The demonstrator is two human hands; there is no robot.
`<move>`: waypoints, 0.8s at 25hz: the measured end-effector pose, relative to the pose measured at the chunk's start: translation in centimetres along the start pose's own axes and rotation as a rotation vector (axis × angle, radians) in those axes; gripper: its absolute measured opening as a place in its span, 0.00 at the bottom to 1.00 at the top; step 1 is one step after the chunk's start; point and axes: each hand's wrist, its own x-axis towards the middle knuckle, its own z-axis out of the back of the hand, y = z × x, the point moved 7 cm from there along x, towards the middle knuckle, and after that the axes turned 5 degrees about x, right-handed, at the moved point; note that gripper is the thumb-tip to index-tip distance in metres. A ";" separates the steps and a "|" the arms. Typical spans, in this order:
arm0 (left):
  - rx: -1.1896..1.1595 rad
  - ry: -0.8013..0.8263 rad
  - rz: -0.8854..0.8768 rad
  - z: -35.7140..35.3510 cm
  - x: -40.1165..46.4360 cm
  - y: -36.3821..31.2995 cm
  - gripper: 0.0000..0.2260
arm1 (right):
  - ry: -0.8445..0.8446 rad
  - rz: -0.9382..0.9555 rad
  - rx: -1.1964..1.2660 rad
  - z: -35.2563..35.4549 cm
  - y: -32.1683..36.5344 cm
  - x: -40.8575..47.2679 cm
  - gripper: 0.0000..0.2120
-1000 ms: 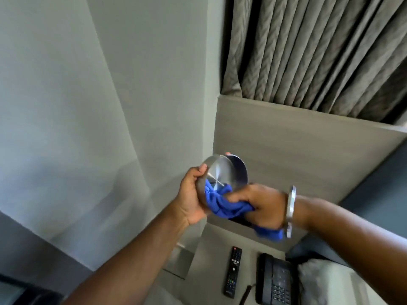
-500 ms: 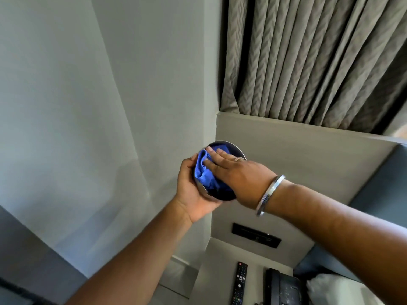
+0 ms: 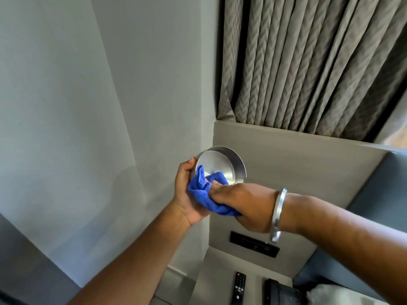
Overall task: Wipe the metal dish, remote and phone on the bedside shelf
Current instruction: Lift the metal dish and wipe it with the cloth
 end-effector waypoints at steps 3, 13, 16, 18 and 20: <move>-0.131 0.060 0.064 -1.1 -0.2 2.2 0.25 | -0.001 -0.045 -0.256 1.3 -1.9 -0.4 0.22; 0.323 -0.180 -0.216 -0.6 1.5 -2.7 0.24 | -0.239 -0.284 0.048 1.8 -4.3 -0.4 0.10; 0.470 -0.243 -0.358 -0.3 1.6 -2.7 0.23 | -0.351 -0.369 0.774 1.8 -5.0 -0.4 0.10; 0.525 -0.162 -0.520 -0.5 1.3 -2.9 0.27 | -0.380 -0.387 1.251 1.4 -5.5 -0.2 0.14; 0.557 -0.067 -0.639 -0.4 1.0 -3.3 0.33 | -0.371 -0.292 1.678 1.7 -5.4 0.5 0.19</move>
